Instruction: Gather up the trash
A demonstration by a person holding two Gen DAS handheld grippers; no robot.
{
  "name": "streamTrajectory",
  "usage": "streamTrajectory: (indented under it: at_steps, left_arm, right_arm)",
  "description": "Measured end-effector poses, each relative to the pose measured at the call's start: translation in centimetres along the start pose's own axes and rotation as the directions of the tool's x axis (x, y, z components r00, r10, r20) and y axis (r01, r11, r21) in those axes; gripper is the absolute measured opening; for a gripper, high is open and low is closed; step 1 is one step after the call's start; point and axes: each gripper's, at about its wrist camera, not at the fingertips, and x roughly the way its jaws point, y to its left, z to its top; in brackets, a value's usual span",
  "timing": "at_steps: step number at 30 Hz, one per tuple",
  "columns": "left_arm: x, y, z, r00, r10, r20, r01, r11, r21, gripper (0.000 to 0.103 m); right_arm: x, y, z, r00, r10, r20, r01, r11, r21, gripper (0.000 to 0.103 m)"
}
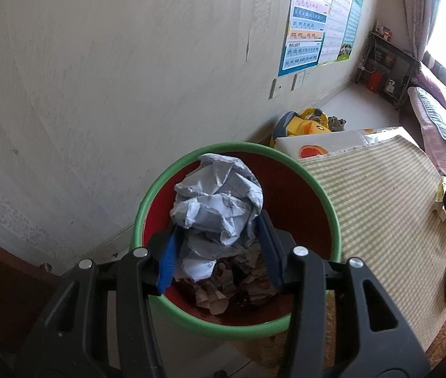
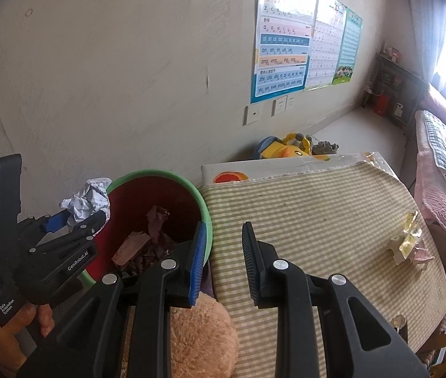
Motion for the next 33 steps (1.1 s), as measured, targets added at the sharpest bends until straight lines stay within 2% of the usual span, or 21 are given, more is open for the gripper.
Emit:
streamTrajectory:
  at_steps: [33]
  left_arm:
    - [3.2, 1.4, -0.6, 0.997, 0.020, -0.073, -0.021, 1.000, -0.010, 0.045]
  right_arm:
    - [2.6, 2.5, 2.6, 0.996, 0.087, -0.008, -0.087, 0.996, -0.021, 0.023]
